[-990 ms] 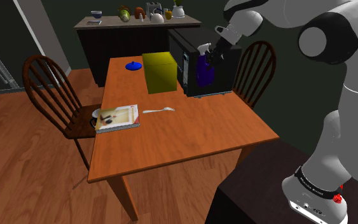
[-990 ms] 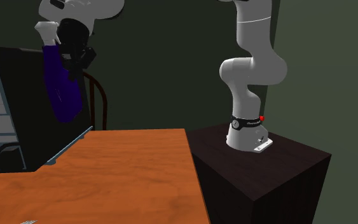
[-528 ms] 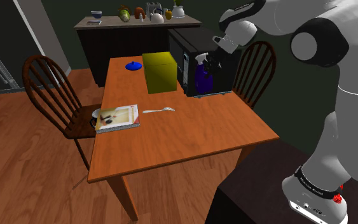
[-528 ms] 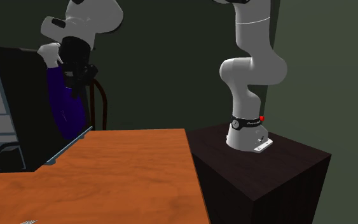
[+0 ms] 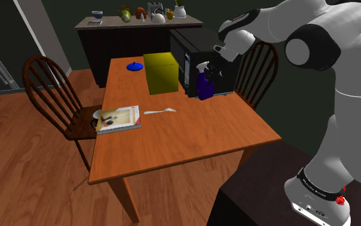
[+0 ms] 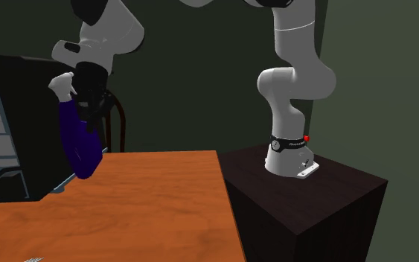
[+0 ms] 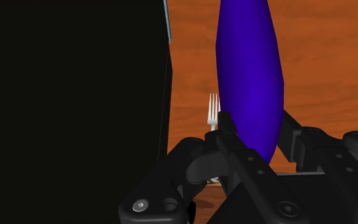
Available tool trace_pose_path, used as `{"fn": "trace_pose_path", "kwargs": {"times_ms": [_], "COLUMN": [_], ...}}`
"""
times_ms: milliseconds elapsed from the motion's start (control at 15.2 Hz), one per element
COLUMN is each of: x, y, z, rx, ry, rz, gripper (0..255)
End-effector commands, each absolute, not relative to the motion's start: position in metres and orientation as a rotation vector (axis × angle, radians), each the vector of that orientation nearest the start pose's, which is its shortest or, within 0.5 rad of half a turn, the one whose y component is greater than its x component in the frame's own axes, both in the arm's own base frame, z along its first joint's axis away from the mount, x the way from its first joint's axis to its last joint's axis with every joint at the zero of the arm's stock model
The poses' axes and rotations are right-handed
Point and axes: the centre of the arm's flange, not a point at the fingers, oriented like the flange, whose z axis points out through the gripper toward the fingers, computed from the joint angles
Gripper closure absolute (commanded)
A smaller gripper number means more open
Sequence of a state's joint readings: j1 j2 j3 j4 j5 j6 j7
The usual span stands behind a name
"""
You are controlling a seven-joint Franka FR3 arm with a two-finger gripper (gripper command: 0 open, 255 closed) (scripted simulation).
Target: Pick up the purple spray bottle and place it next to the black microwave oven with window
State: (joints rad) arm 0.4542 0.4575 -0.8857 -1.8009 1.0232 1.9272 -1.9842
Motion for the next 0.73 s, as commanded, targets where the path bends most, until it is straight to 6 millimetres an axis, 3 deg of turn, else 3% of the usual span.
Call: {"fn": "trace_pose_path", "kwargs": {"times_ms": [0,462,660], "x": [0.613,0.613,0.613], "y": [-0.161,-0.161,-0.161], "z": [0.344,0.307,0.307], "rx": [-2.328,-2.328,-2.328], "ry": [-1.474,-1.474,-1.474], "rz": [-0.677,-0.677,-0.677], "gripper": [255,255,255]}}
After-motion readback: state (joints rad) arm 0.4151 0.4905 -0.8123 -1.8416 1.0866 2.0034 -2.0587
